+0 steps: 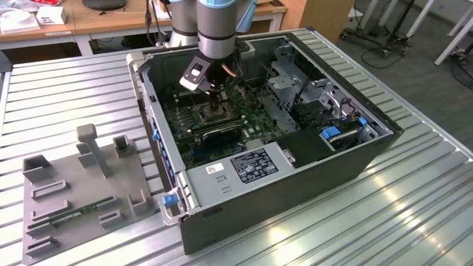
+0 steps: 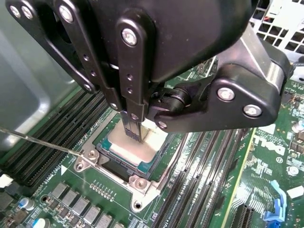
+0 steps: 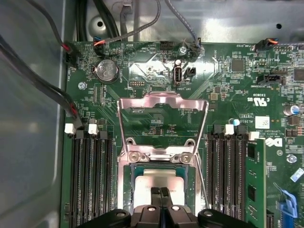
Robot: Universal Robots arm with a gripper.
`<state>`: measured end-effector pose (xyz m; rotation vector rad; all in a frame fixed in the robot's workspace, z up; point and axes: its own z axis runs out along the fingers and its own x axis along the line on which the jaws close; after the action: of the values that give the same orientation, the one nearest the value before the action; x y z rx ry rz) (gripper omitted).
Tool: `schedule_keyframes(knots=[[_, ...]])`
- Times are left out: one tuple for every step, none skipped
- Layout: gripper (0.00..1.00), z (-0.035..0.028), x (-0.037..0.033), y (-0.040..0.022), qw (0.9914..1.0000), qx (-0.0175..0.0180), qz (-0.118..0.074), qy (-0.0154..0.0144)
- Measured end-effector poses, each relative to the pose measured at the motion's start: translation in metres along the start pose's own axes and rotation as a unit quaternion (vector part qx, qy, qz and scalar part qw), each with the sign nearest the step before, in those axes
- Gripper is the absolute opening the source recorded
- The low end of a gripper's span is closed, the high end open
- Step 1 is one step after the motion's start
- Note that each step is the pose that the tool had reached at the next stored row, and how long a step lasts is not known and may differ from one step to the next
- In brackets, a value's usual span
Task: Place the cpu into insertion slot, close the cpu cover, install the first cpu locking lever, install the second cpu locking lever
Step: 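Place the cpu into insertion slot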
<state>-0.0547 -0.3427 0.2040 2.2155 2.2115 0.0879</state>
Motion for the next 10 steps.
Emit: schedule_keyframes(knots=[[0.11, 0.001, 0.0, -0.0001, 1.0, 0.0003, 0.0, 0.0], [0.11, 0.0019, -0.0001, -0.0001, 1.0, 0.0006, 0.0, 0.0], [0.11, 0.0025, -0.0001, -0.0001, 1.0, 0.0007, 0.0, 0.0], [0.11, 0.0028, -0.0001, -0.0002, 1.0, 0.0008, 0.0, -0.0001], [0.11, 0.0028, -0.0001, -0.0002, 1.0, 0.0008, 0.0, -0.0001], [0.11, 0.0028, -0.0001, -0.0002, 1.0, 0.0009, 0.0, -0.0002], [0.11, 0.0028, -0.0001, -0.0002, 1.0, 0.0008, 0.0, -0.0001], [0.11, 0.0029, -0.0001, -0.0001, 1.0, 0.0008, 0.0, 0.0], [0.11, 0.0031, -0.0001, -0.0001, 1.0, 0.0008, 0.0, 0.0], [0.11, 0.0036, -0.0001, -0.0001, 1.0, 0.0007, 0.0, 0.0001]])
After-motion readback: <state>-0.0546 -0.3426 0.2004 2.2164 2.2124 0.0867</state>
